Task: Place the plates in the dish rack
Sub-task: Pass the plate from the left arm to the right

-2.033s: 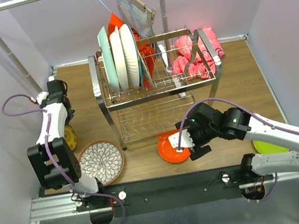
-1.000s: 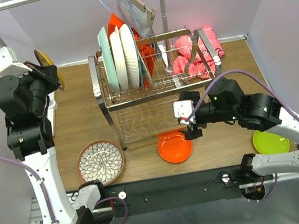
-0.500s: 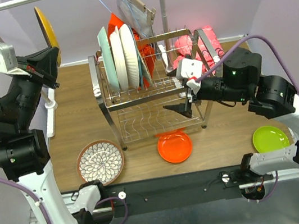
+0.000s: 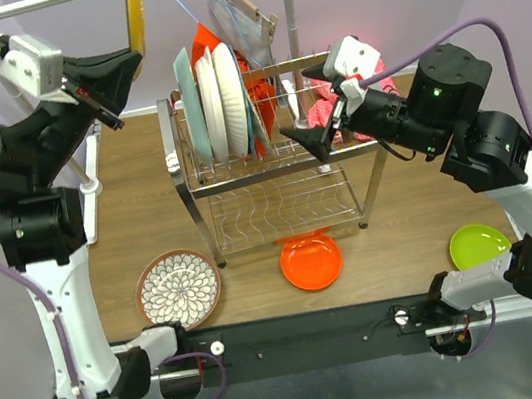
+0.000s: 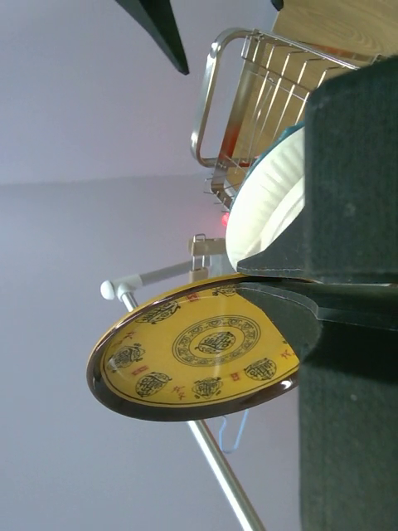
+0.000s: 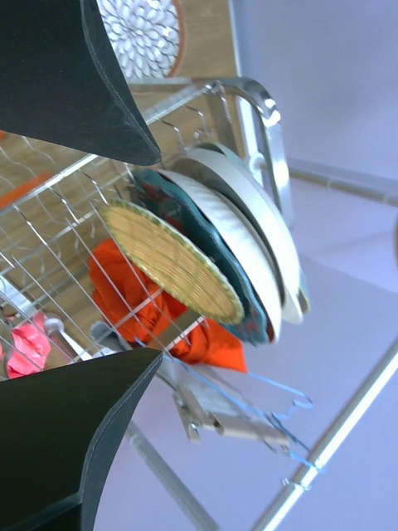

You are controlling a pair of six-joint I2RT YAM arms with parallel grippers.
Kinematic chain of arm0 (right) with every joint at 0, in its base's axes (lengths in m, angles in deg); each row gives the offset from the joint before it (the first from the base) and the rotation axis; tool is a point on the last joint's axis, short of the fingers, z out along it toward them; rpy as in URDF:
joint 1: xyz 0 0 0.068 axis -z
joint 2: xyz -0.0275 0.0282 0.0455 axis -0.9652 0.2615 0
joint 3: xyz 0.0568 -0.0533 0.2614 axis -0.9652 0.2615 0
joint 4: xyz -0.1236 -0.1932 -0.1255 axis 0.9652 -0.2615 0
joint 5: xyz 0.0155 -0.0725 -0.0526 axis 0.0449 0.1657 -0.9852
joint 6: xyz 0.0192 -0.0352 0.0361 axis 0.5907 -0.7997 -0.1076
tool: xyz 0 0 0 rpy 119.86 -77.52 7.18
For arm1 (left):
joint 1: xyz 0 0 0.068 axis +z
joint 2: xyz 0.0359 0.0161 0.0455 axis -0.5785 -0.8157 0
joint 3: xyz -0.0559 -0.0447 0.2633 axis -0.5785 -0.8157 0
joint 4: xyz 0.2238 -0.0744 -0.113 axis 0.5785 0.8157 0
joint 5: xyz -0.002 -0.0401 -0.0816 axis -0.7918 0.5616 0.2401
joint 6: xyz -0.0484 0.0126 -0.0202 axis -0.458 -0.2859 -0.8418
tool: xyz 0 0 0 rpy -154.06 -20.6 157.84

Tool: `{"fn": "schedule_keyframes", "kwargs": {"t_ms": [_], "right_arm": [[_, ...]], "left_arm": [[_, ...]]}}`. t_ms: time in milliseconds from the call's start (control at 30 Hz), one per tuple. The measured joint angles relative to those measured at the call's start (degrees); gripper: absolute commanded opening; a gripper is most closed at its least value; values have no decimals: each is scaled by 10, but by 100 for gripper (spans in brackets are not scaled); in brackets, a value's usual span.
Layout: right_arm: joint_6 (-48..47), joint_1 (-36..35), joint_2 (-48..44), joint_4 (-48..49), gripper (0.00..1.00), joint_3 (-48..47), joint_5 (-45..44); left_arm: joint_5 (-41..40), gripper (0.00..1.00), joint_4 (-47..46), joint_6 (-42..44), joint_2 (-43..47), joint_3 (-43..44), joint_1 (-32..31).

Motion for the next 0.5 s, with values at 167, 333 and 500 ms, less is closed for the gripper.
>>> {"fn": "schedule_keyframes", "kwargs": {"t_ms": [167,333,500], "right_arm": [[0,7,26,15,100,-51,-31],[-39,15,52,31,100,-100,-62],[-190,16,72,51,100,-115,-69]], "left_arm": [[1,0,-1,37,-52,33,-54],[-16,0,22,96,-104,91,-117],[-51,0,48,164,-133,135,-178]]}}
